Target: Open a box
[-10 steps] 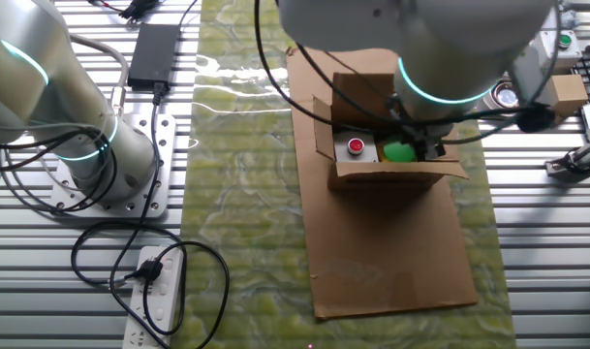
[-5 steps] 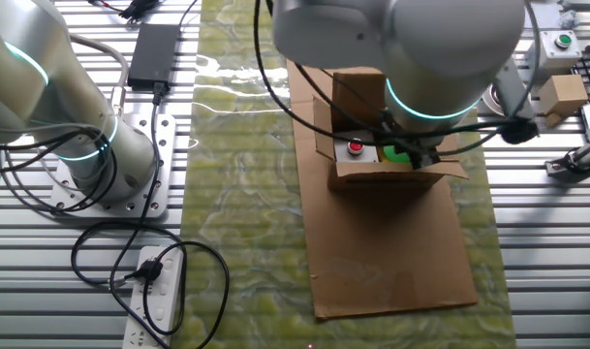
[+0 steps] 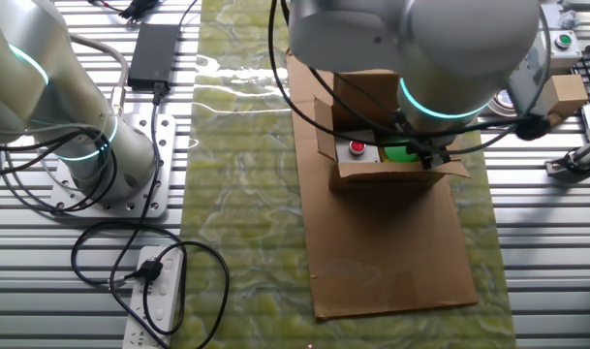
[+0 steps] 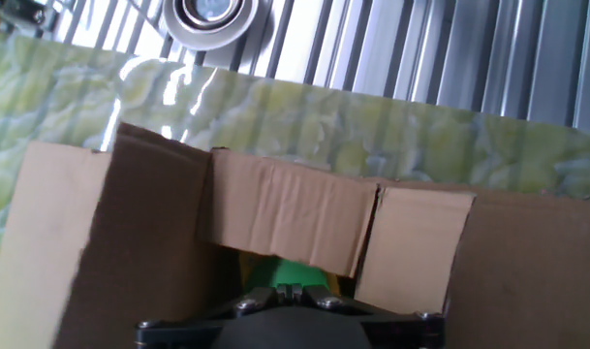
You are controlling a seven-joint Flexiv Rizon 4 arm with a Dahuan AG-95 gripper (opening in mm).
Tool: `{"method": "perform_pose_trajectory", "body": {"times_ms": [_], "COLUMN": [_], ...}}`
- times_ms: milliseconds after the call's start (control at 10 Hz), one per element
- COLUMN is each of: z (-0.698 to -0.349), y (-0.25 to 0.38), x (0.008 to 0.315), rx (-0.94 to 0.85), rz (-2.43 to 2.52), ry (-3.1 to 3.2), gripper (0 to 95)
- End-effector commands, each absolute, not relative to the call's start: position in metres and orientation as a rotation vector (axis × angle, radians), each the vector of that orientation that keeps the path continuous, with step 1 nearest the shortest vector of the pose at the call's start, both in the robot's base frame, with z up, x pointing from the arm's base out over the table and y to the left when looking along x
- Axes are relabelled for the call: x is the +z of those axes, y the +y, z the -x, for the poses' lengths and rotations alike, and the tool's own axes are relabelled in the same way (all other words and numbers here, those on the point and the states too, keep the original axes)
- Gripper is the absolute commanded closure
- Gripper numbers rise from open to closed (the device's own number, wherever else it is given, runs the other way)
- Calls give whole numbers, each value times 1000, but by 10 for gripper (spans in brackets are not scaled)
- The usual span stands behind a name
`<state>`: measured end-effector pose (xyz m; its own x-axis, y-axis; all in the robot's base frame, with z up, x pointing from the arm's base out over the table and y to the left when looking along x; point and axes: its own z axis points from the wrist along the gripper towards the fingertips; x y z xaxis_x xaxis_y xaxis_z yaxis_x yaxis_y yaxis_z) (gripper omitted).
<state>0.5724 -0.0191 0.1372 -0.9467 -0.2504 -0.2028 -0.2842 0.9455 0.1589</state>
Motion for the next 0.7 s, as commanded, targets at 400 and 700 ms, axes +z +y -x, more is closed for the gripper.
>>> {"method": "perform_pose_trajectory", "body": {"times_ms": [400,700], "z": [-567,-566], "y": [-18,-14], "x": [132,126], "rx": [268,266], "rz": [400,380], "ry": [2914,2898], "gripper": [950,950]}}
